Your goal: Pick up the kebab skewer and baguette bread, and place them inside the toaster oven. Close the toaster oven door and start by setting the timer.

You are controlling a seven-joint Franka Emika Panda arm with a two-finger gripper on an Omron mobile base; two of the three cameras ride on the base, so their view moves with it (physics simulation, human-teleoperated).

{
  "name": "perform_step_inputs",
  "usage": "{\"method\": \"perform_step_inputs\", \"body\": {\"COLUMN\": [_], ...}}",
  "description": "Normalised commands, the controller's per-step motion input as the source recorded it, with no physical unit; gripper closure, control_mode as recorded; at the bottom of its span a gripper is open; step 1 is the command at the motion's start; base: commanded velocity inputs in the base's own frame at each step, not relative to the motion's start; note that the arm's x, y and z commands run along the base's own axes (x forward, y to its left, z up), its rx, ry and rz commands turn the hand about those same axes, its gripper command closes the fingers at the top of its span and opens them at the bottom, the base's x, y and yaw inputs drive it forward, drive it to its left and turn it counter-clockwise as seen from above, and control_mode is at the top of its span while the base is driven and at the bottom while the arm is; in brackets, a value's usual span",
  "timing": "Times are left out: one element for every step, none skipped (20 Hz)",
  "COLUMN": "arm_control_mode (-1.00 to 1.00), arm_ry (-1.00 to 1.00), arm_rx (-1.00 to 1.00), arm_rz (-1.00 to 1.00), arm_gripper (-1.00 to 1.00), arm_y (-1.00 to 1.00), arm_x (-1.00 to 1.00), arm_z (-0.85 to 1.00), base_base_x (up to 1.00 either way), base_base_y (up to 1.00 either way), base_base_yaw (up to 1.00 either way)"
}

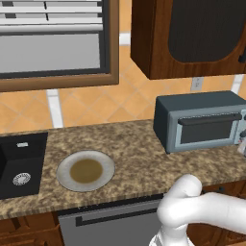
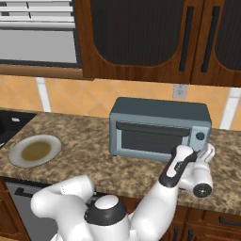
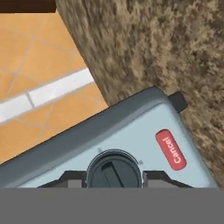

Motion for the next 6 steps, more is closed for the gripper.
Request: {"method": "perform_step_inputs", "body": {"arm_control_mode": [-1.00,-1.00,-1.00,-1.00,-1.00,-1.00], "arm_ry": [0.00,0.00,0.00,0.00,0.00,0.00], "arm_rx": [0.25,0.26,0.25,0.26,0.26,0.26], "arm_rz": [-0.05,-0.05,-0.05,-0.05,-0.06,-0.06], "arm_gripper": [1.00,1.00,1.00,1.00,1.00,1.00], "arm_y": [0.00,0.00,0.00,0.00,0.00,0.00], "arm_x": [0.00,0.00,0.00,0.00,0.00,0.00], "arm_z": [0.00,0.01,0.01,0.04,0.02,0.04], "base_base_x": [0.00,0.00,0.00,0.00,0.00,0.00], "base_base_y": [0.00,0.00,0.00,0.00,0.00,0.00], "base_base_yaw": [0.00,0.00,0.00,0.00,0.00,0.00]}}
